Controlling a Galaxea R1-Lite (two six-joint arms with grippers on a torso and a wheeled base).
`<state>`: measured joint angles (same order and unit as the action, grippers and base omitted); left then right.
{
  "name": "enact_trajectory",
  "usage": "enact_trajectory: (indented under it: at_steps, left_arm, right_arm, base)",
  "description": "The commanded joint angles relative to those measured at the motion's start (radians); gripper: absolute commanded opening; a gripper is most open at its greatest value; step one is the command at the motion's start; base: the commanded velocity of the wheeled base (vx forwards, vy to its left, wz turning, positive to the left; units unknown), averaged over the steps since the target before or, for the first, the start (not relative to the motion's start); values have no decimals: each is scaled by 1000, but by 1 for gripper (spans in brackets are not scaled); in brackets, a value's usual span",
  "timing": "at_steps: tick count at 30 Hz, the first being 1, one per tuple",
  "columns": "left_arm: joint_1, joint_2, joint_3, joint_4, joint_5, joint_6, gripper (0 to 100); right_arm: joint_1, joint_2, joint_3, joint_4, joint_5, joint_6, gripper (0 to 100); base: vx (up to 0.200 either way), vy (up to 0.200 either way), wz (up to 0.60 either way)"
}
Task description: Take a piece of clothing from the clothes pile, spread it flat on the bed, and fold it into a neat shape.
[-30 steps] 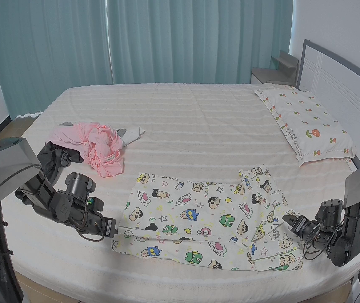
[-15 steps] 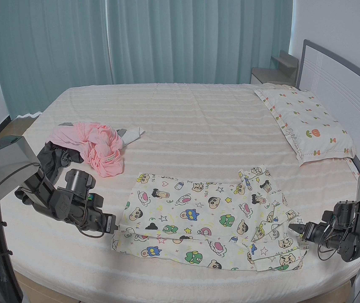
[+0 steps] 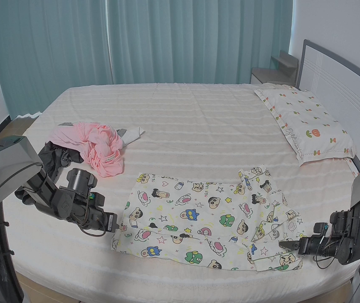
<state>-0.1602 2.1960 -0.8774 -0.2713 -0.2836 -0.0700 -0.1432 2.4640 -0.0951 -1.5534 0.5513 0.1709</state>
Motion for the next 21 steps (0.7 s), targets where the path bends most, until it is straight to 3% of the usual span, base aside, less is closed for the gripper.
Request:
enact_trajectory:
  at_steps: [1, 10, 11, 21]
  left_arm:
    - [-1, 15, -2, 0, 0, -1, 0]
    - [2, 25, 0, -2, -8, -4, 0]
    - [2, 25, 0, -3, -8, -4, 0]
    - [2, 24, 6, -5, -8, -4, 0]
  right_arm:
    - [1, 10, -9, -17, 9, -14, 100]
    - [-3, 7, 3, -17, 38, -37, 100]
    - [1, 23, 3, -17, 38, -53, 0]
    - [-7, 30, -6, -17, 52, -73, 0]
  base:
    - [0, 0, 0]
    - [0, 0, 0]
    - [0, 0, 0]
    - [0, 0, 0]
